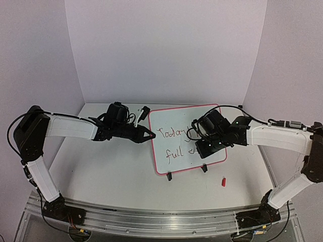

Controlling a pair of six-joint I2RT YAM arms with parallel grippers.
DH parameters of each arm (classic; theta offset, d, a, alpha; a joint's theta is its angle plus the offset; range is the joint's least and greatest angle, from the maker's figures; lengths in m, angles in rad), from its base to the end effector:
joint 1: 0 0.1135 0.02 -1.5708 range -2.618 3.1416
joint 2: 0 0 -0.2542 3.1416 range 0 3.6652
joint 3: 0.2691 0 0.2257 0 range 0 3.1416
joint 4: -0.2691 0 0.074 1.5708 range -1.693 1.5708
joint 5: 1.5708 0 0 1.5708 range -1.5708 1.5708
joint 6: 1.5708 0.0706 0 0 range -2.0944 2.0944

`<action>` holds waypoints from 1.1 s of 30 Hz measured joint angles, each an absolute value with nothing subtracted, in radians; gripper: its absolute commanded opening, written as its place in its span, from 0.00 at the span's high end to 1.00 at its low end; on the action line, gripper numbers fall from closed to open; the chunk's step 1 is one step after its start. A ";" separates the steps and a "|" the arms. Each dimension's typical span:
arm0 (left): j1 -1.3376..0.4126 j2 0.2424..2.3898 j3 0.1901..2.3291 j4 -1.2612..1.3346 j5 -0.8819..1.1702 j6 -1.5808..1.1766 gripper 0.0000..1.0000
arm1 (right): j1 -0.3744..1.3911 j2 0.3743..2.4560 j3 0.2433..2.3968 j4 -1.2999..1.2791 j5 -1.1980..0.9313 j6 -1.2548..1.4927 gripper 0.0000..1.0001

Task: Write a sentence on the whiteboard

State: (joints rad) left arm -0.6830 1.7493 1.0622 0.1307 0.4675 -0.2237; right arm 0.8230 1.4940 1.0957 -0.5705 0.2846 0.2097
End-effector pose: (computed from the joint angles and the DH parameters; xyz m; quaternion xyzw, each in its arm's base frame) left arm 0.2807 -0.2694 0.1997 0.3031 0.8024 -0.3890 0.3361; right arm 0.2217 0.2098 0.2210 -0.2453 0.9140 0.0271 0.3221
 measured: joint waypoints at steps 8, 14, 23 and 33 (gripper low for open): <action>-0.683 1.755 1.067 0.131 0.467 -0.223 1.00 | 0.817 1.494 1.106 -0.570 0.297 0.206 1.00; -0.683 1.755 1.068 0.131 0.467 -0.223 1.00 | 0.814 1.494 1.114 -0.569 0.297 0.203 1.00; -0.683 1.755 1.068 0.131 0.466 -0.223 1.00 | 0.812 1.503 1.127 -0.565 0.274 0.204 1.00; -0.683 1.756 1.078 0.113 0.463 -0.217 1.00 | 0.812 1.507 1.134 -0.558 0.246 0.204 1.00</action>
State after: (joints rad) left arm -0.6830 1.7562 1.0783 0.1134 0.4626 -0.2168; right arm 0.8120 1.5066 1.1337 -0.5583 0.2464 0.2039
